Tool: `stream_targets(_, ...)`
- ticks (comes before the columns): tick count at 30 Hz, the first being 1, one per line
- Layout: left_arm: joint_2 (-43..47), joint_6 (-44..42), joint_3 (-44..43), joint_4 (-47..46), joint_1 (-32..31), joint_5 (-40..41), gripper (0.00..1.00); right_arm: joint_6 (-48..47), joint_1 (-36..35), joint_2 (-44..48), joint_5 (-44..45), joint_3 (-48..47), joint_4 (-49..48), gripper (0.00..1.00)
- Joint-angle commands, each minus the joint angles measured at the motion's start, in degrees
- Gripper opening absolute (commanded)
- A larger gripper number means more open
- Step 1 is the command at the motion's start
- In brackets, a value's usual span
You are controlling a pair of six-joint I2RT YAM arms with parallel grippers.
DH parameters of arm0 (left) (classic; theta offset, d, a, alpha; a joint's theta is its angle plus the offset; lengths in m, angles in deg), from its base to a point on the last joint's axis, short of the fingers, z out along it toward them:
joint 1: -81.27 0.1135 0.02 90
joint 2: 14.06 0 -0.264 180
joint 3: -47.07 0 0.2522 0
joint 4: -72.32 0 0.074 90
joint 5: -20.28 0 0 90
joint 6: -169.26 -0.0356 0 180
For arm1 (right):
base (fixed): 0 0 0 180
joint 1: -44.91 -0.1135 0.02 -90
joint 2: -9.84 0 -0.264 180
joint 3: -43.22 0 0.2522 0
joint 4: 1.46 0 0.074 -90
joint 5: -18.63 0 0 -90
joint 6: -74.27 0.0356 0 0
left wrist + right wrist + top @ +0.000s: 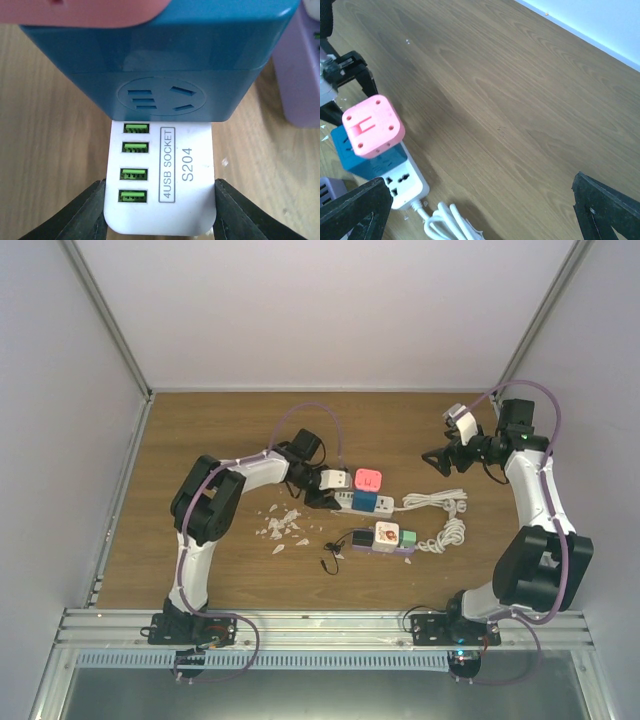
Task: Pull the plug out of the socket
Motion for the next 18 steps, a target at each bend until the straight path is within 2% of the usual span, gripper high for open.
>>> stream_targets(1,1.78,-3.33,-1.49,1.8,3.66,-0.08,0.46,-2.27,-0.16,-1.73,-2.4,-1.54,1.02,1.0)
stream_targets(18,10.31,-13.91,8.1,13.38,17.2,3.92,0.43,-5.03,-4.68,-6.02,-9.62,0.72,-2.32,1.0)
